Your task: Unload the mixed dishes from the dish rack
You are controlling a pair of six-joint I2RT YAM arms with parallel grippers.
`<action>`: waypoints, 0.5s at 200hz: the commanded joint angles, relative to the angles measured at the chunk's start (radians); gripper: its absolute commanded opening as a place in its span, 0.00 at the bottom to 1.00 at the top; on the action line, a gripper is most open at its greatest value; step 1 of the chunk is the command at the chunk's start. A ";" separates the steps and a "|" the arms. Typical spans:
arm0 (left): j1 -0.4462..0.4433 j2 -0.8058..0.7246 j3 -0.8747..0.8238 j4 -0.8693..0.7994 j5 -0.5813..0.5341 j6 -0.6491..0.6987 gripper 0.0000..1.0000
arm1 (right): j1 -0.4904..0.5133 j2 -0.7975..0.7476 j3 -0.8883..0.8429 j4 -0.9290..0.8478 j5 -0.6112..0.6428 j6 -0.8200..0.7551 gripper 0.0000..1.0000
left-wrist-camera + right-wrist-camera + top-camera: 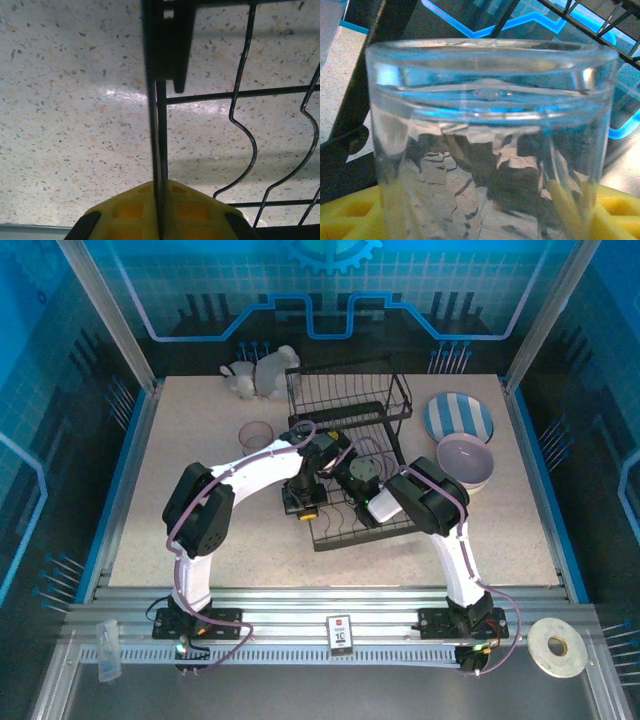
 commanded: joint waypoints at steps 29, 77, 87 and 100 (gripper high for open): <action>0.038 -0.035 0.008 0.167 0.045 0.052 0.00 | 0.034 -0.120 -0.136 0.015 -0.067 0.073 0.36; 0.062 -0.045 -0.064 0.212 0.043 0.077 0.00 | -0.018 -0.159 -0.197 0.014 -0.066 0.146 0.36; 0.065 -0.048 -0.081 0.227 0.048 0.079 0.00 | -0.022 -0.165 -0.204 0.015 -0.062 0.144 0.36; 0.069 -0.054 -0.099 0.245 0.054 0.073 0.00 | -0.026 -0.185 -0.219 0.015 -0.070 0.151 0.36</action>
